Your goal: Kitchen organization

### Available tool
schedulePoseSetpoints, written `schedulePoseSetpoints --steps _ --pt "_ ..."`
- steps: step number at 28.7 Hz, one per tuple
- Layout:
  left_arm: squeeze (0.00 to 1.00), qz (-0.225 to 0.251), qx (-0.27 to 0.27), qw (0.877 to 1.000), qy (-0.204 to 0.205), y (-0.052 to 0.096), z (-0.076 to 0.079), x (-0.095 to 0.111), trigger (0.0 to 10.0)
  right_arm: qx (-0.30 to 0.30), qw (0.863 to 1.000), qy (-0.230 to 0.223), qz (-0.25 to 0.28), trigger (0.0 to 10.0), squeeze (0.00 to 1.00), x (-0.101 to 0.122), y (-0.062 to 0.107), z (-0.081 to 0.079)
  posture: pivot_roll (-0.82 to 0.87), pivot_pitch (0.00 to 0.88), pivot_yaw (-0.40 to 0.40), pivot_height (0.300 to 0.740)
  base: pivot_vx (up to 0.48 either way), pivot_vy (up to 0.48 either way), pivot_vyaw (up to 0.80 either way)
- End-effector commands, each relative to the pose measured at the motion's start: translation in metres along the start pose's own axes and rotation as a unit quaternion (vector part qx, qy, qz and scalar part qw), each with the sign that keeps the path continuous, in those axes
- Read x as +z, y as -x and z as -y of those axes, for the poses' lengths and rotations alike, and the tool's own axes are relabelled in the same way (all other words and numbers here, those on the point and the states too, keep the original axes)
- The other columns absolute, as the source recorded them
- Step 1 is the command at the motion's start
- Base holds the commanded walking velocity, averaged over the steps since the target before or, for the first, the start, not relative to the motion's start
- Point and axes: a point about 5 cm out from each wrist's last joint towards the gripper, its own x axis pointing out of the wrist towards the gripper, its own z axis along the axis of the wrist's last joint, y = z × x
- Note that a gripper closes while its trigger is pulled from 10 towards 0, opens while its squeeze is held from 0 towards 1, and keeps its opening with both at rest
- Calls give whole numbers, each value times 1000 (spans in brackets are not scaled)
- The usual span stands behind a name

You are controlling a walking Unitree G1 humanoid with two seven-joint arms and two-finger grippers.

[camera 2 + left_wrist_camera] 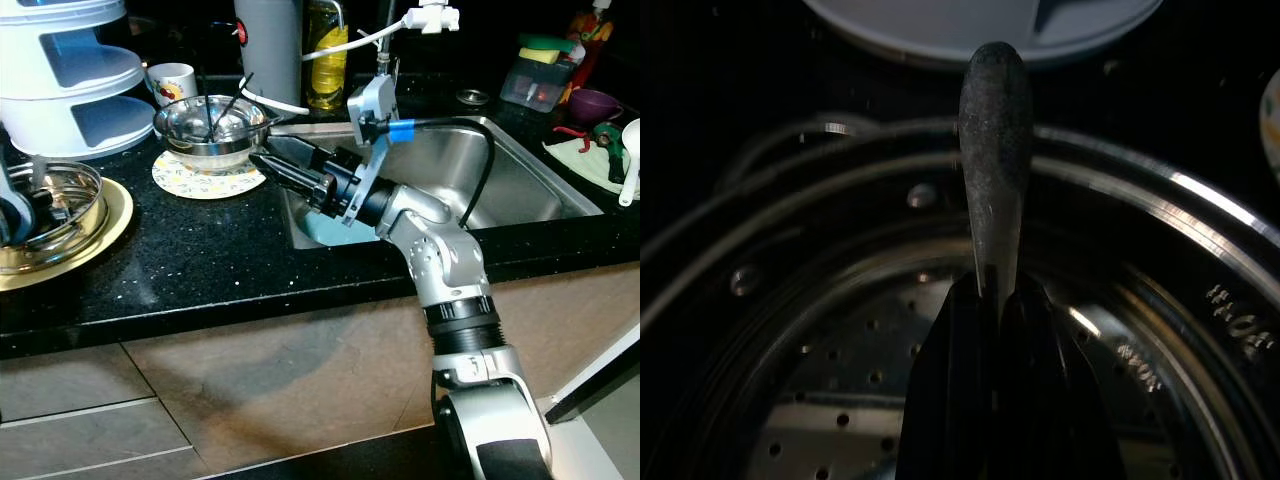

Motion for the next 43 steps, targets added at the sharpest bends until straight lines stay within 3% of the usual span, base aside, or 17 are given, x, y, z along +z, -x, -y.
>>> schedulePoseSetpoints --steps 1,7,11,14,15,17,18,19,21,25,26,27,29,31,41,42,43 --pt "0 13 1 1000 5 1 -3 6 0 -7 1000 10 14 10000 0 7 -1 2 65 159 -45 740 0 0 0" --pt "0 58 -13 998 6 3 2 22 0 -22 999 8 31 10000 0 13 0 6 59 154 -44 740 0 0 0" --pt "0 131 -71 989 1 12 20 53 0 -26 998 2 50 10000 0 21 -1 8 57 160 -45 740 0 0 0" --pt "0 183 -161 970 18 26 48 77 0 -38 997 -7 74 10000 0 28 -1 11 56 160 -46 740 0 0 0" --pt "0 193 -210 958 29 32 61 85 0 -47 995 -8 83 10000 0 30 -1 12 53 156 -42 740 0 0 0" --pt "0 204 -381 900 65 60 99 97 0 -68 993 -5 93 10000 0 34 0 15 53 156 -42 740 0 0 0" --pt "0 188 -494 843 103 87 126 103 0 -88 990 -15 108 10000 0 36 0 15 53 156 -42 740 0 0 0" --pt "0 188 -494 843 103 87 126 103 0 -88 990 -15 108 10000 0 36 0 15 53 156 -42 740 0 0 0" --pt "0 183 -539 815 105 98 140 101 0 -99 987 -36 118 10000 0 37 1 13 51 157 -35 740 0 0 0" --pt "0 167 -531 830 49 95 157 80 0 -99 984 -88 117 10000 0 31 -1 8 48 156 -26 740 0 0 0" --pt "0 156 -507 848 -8 89 163 66 0 -94 985 -98 108 10000 1000 27 -2 5 47 156 -25 740 0 0 0" --pt "0 156 -507 848 -8 89 163 66 0 -94 985 -98 108 10000 1000 27 -2 5 47 156 -25 740 0 0 0" --pt "0 132 -495 855 -82 85 177 37 0 -85 988 -104 77 10000 1000 16 -4 -3 46 156 -22 740 0 0 0" --pt "0 123 -499 853 -92 85 183 25 0 -86 988 -111 67 10000 1000 12 -5 -5 46 156 -22 740 0 0 0" --pt "0 108 -499 857 -74 96 200 7 0 -86 979 -183 18 10000 1000 -2 -11 -18 28 155 -6 740 0 0 0" --pt "0 110 -498 857 -74 96 201 7 0 -90 979 -183 13 10000 322 -3 -11 -18 28 158 -7 740 0 0 0" --pt "0 113 -497 857 -75 95 201 7 0 -97 978 -185 8 10000 0 -4 -11 -17 30 162 -6 740 0 0 0"
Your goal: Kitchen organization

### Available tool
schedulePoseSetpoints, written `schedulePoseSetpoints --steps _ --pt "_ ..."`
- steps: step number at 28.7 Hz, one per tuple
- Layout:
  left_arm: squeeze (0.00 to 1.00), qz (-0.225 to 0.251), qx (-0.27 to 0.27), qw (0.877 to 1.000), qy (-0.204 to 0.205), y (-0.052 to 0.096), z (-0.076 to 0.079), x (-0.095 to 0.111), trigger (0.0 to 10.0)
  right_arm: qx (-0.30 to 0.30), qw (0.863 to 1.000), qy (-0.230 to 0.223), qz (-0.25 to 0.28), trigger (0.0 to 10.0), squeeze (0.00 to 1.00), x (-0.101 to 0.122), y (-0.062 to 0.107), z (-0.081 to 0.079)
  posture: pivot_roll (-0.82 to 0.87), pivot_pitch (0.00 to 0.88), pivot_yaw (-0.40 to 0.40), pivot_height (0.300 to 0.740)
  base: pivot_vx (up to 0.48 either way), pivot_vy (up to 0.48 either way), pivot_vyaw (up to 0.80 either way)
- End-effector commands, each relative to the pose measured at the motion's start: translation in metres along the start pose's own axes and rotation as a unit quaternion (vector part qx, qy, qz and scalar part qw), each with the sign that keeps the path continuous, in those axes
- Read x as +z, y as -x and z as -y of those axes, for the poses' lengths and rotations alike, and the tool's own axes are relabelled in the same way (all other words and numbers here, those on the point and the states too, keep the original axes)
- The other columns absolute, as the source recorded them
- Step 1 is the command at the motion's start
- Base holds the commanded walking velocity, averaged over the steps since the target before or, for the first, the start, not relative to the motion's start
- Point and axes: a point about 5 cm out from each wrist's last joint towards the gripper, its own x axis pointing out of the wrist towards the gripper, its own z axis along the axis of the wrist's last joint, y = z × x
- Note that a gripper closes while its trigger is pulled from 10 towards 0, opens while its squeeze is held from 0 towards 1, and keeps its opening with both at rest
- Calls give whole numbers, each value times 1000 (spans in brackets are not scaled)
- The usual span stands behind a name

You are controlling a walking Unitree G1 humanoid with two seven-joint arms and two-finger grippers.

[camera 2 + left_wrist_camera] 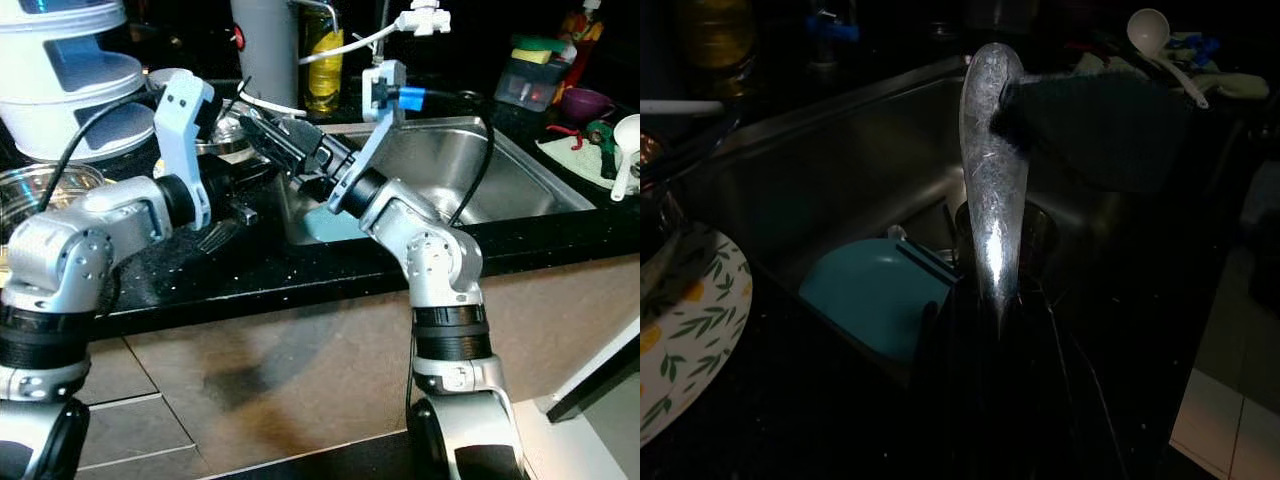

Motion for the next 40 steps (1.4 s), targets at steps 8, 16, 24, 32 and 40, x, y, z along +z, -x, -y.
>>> schedulePoseSetpoints --steps 8,16,24,32,40 --pt "0 13 0 1000 -13 2 2 2 0 -49 999 -18 11 10000 0 2 2 10 34 165 -9 740 0 0 0" --pt "0 11 33 999 -20 10 -10 3 0 -132 990 -7 54 10000 0 21 12 33 34 167 -10 740 0 0 0" --pt "0 12 2 1000 -5 4 2 0 0 -108 992 -42 42 10000 0 12 6 23 34 167 -11 740 0 0 0" --pt "0 7 -14 1000 1 -1 9 -4 0 -84 993 -80 33 10000 0 1 -3 13 37 172 -12 740 0 0 0" --pt "0 6 -22 1000 2 0 12 -4 0 -89 992 -84 18 10000 0 -5 -2 14 40 173 -14 740 0 0 0"
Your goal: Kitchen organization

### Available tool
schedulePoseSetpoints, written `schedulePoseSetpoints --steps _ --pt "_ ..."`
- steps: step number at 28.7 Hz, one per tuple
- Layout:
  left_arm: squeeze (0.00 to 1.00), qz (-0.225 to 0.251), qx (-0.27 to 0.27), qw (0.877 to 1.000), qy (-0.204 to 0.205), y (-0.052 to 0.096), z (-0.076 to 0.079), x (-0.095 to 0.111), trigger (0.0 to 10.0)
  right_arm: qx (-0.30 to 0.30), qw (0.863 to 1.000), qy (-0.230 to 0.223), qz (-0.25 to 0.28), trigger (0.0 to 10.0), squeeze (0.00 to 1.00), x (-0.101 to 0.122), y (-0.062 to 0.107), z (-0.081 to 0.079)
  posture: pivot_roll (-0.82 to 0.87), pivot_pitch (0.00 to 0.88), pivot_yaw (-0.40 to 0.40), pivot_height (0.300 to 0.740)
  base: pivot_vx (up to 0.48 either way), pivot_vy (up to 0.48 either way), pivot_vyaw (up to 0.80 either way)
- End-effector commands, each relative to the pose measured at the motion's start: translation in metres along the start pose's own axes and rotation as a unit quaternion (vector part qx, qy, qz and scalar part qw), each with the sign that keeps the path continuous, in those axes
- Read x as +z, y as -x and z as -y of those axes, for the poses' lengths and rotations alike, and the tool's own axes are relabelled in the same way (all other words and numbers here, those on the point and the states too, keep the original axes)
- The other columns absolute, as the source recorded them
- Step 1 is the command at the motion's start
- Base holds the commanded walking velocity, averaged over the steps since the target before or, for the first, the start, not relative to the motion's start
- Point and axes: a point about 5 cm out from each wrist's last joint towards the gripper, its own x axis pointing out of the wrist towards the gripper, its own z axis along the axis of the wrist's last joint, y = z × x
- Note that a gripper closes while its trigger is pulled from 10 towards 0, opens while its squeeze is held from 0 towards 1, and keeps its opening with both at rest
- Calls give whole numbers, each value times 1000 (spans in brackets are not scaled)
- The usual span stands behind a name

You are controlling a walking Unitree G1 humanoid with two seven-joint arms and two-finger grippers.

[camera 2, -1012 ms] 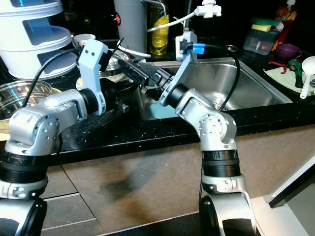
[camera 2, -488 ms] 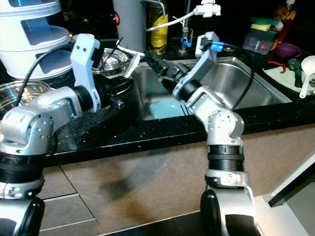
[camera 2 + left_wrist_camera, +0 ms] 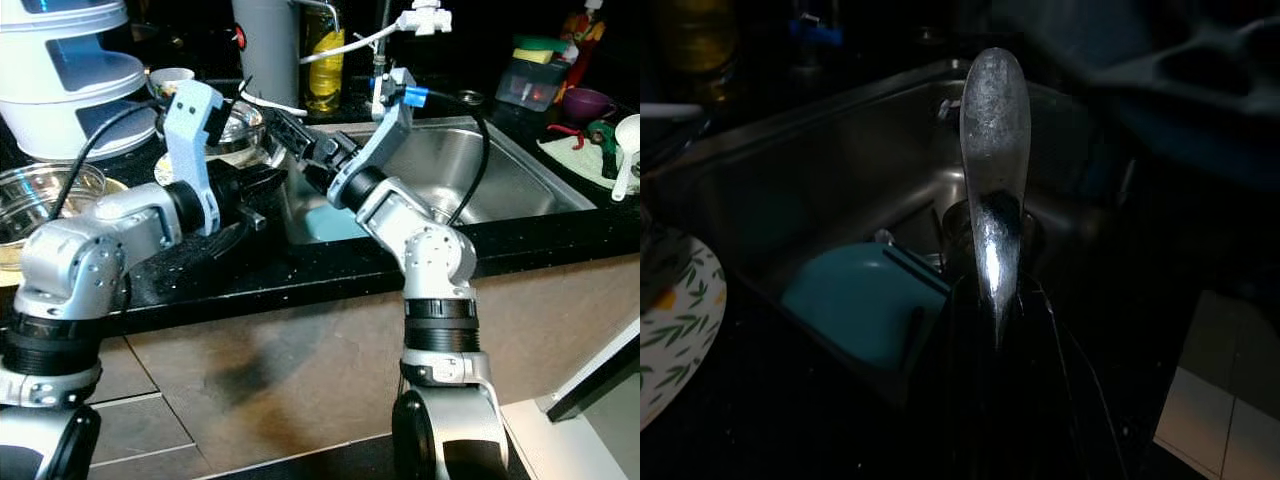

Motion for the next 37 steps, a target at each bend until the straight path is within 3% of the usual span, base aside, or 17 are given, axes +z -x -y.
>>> schedulePoseSetpoints --steps 1,3,4,5,7,27,28,30,31,32,33,34,35,36,37 --pt "0 -2 -13 1000 2 2 4 -2 0 3 1000 -7 -11 10000 0 -5 1 -1 40 173 -14 740 0 0 0" --pt "0 -3 -14 1000 2 2 4 -2 0 3 1000 -8 -11 10000 0 -6 1 -1 40 173 -14 740 0 0 0" --pt "0 -3 -16 1000 3 2 5 -3 0 3 1000 -14 -12 6314 0 -6 1 0 39 175 -13 740 0 0 0" --pt "0 -3 -16 1000 3 2 5 -3 0 3 1000 -14 -12 6314 0 -6 1 0 39 175 -13 740 0 0 0" --pt "0 -4 -18 1000 2 2 5 -3 0 0 1000 -18 -13 0 0 -7 1 1 40 174 -14 740 0 0 0" --pt "0 -11 -36 999 10 5 6 -3 0 -9 1000 -25 -1 0 0 -4 2 6 41 184 -14 740 0 0 0" --pt "71 -10 -38 999 12 5 6 -2 0 -8 1000 -25 0 0 0 -4 2 6 41 183 -13 740 0 0 0" --pt "94 -10 -38 999 14 5 6 -2 0 -7 1000 -25 2 0 0 -3 2 5 42 182 -13 740 0 0 0" --pt "204 -9 -38 999 13 5 6 -2 0 -7 1000 -25 2 0 0 -2 2 5 42 182 -13 740 0 0 0" --pt "204 -9 -38 999 13 5 6 -2 0 -7 1000 -25 2 0 0 -2 2 5 42 182 -13 740 0 0 0" --pt "353 -9 -38 999 13 6 6 -2 0 -7 1000 -26 3 0 0 -2 2 5 41 181 -13 740 0 0 0" --pt "851 -9 -37 999 15 6 5 -2 0 -6 1000 -29 5 0 0 -2 2 5 41 180 -12 740 0 0 0" --pt "851 -9 -37 999 16 6 5 -2 0 -6 999 -32 7 0 0 -1 2 5 40 179 -12 740 0 0 0" --pt "1000 -10 -36 999 17 6 5 -2 10000 -6 999 -35 9 0 0 -1 1 5 39 178 -10 740 0 0 0" --pt "1000 -9 -34 999 22 6 4 -1 10000 -7 999 -37 11 0 0 0 1 5 39 178 -10 740 0 0 0"
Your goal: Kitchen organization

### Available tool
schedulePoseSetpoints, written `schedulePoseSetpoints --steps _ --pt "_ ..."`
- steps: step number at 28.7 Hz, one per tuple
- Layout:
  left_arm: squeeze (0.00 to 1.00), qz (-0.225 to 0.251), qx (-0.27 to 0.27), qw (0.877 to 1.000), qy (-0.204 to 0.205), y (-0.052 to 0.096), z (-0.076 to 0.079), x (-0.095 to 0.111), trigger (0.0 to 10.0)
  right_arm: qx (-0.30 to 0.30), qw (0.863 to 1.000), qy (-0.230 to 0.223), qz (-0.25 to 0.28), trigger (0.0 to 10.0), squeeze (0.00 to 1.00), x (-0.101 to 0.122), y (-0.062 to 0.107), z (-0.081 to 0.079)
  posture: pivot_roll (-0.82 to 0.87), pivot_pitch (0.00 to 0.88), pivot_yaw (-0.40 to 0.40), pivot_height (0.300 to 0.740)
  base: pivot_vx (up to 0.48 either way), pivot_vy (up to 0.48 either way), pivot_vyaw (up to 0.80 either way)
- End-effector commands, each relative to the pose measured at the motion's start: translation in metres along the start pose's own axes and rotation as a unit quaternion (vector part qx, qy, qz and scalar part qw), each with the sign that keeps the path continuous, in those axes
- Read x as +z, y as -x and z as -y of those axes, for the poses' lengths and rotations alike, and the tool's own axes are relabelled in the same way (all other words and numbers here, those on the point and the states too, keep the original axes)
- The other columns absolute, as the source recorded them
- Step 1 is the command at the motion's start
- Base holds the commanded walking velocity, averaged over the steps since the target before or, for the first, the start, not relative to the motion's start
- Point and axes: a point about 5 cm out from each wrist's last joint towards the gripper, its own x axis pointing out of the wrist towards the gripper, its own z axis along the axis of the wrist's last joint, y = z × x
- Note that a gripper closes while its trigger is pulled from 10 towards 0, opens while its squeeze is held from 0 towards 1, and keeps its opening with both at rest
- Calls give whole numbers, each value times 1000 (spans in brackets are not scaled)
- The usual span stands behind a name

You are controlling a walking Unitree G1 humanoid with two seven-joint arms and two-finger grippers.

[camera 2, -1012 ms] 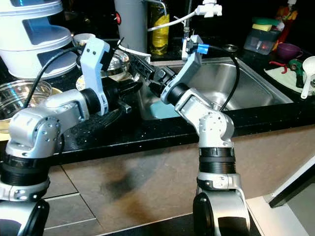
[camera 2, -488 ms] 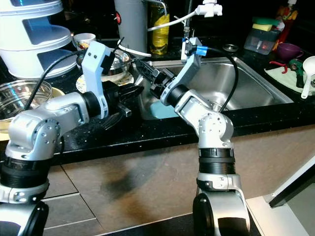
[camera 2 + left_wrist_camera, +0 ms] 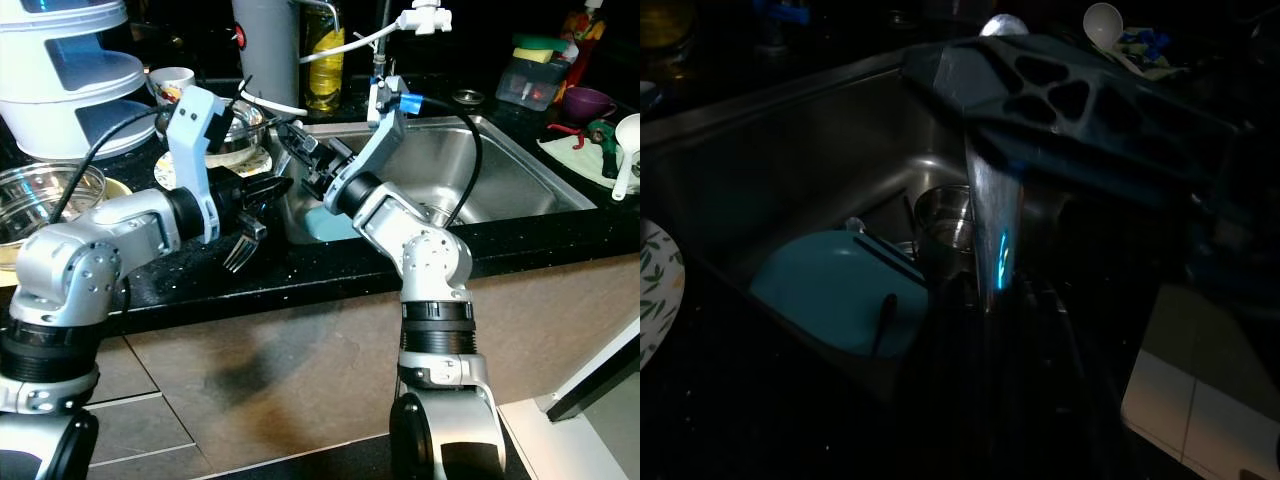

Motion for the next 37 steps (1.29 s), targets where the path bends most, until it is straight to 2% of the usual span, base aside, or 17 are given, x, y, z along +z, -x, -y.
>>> schedulePoseSetpoints --steps 1,5,6,7,9,11,12,13,17,19,20,23,24,27,28,35,37 --pt "1000 4 -5 1000 6 2 0 4 10000 -4 1000 -8 14 0 0 6 0 1 39 177 -10 740 0 0 0" --pt "1000 8 17 1000 -6 3 -5 6 10000 -12 1000 -2 17 0 0 9 2 5 39 173 -9 740 0 0 0" --pt "349 18 28 999 -3 4 -8 9 10000 -17 1000 4 15 0 0 11 3 7 39 172 -8 740 0 0 0" --pt "0 26 38 999 4 5 -12 11 10000 -22 1000 10 11 0 0 12 4 9 38 170 -8 740 0 0 0" --pt "0 59 66 996 18 9 -22 20 10000 -34 999 27 10 0 0 18 8 15 39 167 -7 740 0 0 0" --pt "0 61 69 996 18 9 -22 21 10000 -35 999 30 11 0 0 19 9 15 39 167 -7 740 0 0 0" --pt "0 86 99 991 13 11 -28 25 10000 -51 995 83 8 0 0 26 12 22 41 169 -8 740 0 0 0" --pt "0 97 112 989 11 11 -31 27 10000 -56 993 102 5 0 0 29 13 24 41 169 -8 740 0 0 0" --pt "0 123 136 983 4 12 -36 32 10000 -58 992 113 4 0 0 34 15 26 43 171 -14 740 0 0 0" --pt "0 109 117 987 -18 7 -31 25 10000 -86 977 195 5 0 0 38 17 36 43 171 -14 740 0 0 0" --pt "0 79 71 994 -33 0 -17 13 10000 -111 958 265 2 0 0 33 18 48 44 178 -11 740 0 0 0" --pt "0 48 31 998 -40 -9 -3 -2 10000 -128 943 306 4 0 0 23 20 61 47 186 -4 740 0 0 0" --pt "0 38 29 998 -43 -13 -1 -7 10000 -133 942 309 6 2745 0 17 21 66 48 188 -2 740 0 0 0" --pt "0 32 28 998 -45 -15 1 -11 10000 -135 941 312 7 2745 0 13 21 70 49 190 0 740 0 0 0" --pt "0 15 32 998 -56 -19 1 -17 10000 -139 938 317 4 10000 0 7 22 74 51 197 8 740 0 0 0" --pt "0 12 40 996 -76 -34 3 -25 10000 -162 936 313 -1 10000 0 -10 21 89 59 217 21 740 0 0 0" --pt "0 7 42 994 -98 -41 2 -29 10000 -176 935 307 -3 10000 0 -15 21 94 78 243 23 740 0 0 0"
